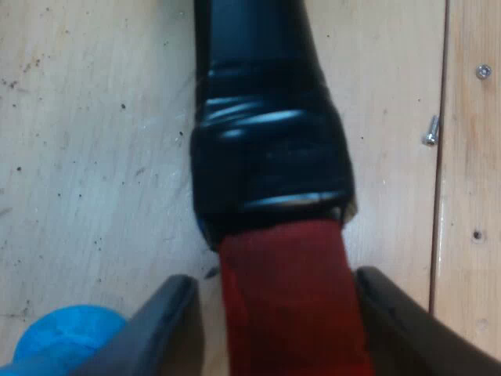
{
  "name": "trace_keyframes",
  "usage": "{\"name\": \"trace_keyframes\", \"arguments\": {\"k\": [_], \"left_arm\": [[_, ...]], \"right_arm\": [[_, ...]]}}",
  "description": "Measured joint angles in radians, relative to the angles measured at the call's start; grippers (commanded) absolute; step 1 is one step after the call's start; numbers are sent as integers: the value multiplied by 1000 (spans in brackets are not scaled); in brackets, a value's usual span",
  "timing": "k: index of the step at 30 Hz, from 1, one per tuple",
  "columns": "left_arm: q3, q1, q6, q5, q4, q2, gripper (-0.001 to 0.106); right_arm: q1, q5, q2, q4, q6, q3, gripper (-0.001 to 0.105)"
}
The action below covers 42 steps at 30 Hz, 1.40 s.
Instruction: Put the handle in the coffee machine
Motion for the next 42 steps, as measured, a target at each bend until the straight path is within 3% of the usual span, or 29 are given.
{"name": "trace_keyframes", "arguments": {"k": [17,20,22,23,27,28,32,33,34,36,38,42], "left_arm": [[0,0,0,28,-69,0,36],[0,0,0,28,-71,0,24],[0,0,0,28,-71,0,6],[0,0,0,25,-71,0,2],[0,0,-5,17,-74,0,0],[0,0,-5,17,-74,0,0],[0,0,1,14,-74,0,0],[0,0,1,14,-71,0,0],[0,0,1,14,-71,0,0],[0,0,1,14,-69,0,0],[0,2,1,14,-68,0,0],[3,21,32,23,-40,2,0]], "right_arm": [[0,0,0,0,6,0,0],[0,0,0,0,6,0,0],[0,0,0,0,11,0,0],[0,0,0,0,18,0,0],[0,0,0,0,24,0,1],[0,0,0,0,24,0,5],[0,0,0,0,24,0,53],[0,0,0,0,24,0,71],[0,0,0,-2,24,0,76],[0,0,0,-6,24,0,97],[0,0,0,-9,18,0,99],[0,63,-18,24,-31,-62,94]]}}
